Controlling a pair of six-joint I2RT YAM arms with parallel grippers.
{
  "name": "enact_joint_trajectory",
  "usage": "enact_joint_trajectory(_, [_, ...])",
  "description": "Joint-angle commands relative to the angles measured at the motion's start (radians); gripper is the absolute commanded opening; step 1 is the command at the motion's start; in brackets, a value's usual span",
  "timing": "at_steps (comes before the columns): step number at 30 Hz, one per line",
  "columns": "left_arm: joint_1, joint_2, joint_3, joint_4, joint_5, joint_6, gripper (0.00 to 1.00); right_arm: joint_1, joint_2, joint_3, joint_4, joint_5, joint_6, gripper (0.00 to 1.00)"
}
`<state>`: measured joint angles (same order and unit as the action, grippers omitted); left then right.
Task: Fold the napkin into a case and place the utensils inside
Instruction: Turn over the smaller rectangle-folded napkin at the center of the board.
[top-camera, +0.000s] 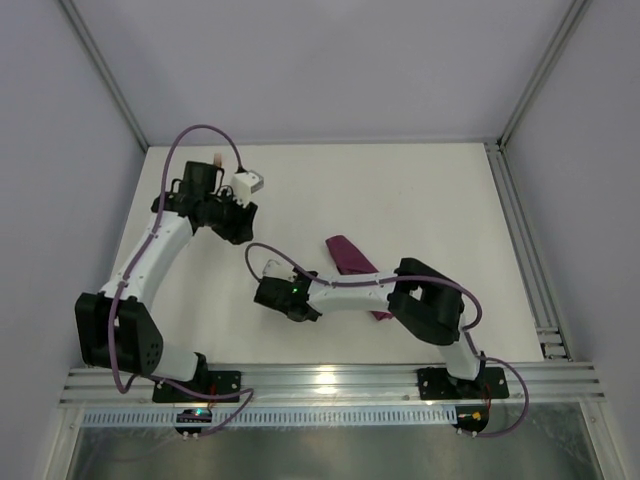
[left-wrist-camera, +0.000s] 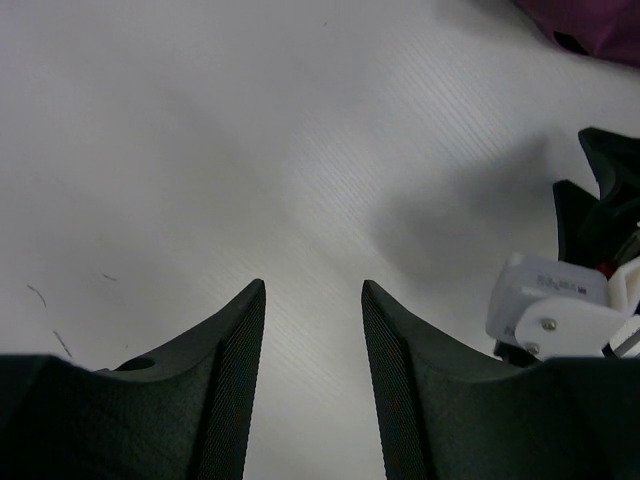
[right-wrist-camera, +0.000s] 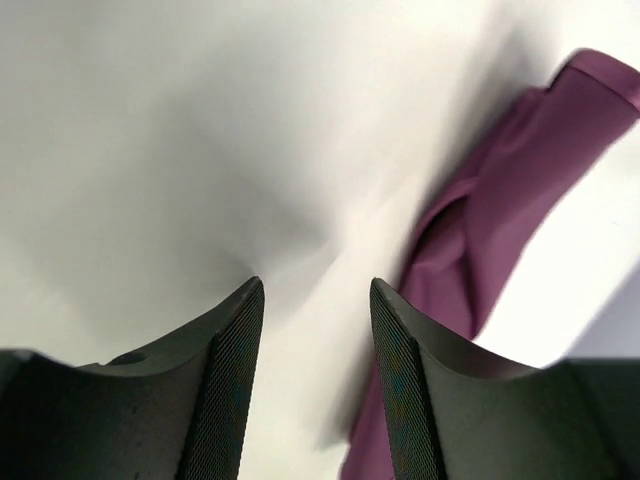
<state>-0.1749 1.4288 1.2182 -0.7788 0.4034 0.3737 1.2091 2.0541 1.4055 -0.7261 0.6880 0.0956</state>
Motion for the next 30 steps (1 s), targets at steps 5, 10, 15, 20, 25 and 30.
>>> enact_joint_trajectory(5, [-0.026,0.102,0.174,-0.005,-0.007,-0.045,0.40,0.018,-0.355,-0.143,0.169,-0.223,0.107,0.47])
enact_joint_trajectory(10, [-0.198,0.231,0.308,-0.004,-0.083,-0.052,0.35,-0.155,-0.604,-0.437,0.306,-0.441,0.211,0.15])
enact_joint_trajectory(15, [-0.377,0.398,0.432,0.065,-0.043,-0.087,0.30,-0.299,-0.802,-0.692,0.422,-0.545,0.268,0.06])
enact_joint_trajectory(20, [-0.514,0.534,0.466,0.131,0.003,-0.084,0.28,-0.416,-0.887,-0.813,0.513,-0.611,0.302,0.04])
enact_joint_trajectory(25, [-0.534,0.634,0.463,0.142,-0.054,-0.093,0.26,-0.430,-0.923,-0.879,0.547,-0.639,0.320,0.04])
enact_joint_trajectory(30, [-0.534,0.648,0.393,0.202,-0.126,-0.070,0.26,-0.441,-0.893,-0.918,0.606,-0.663,0.328,0.04])
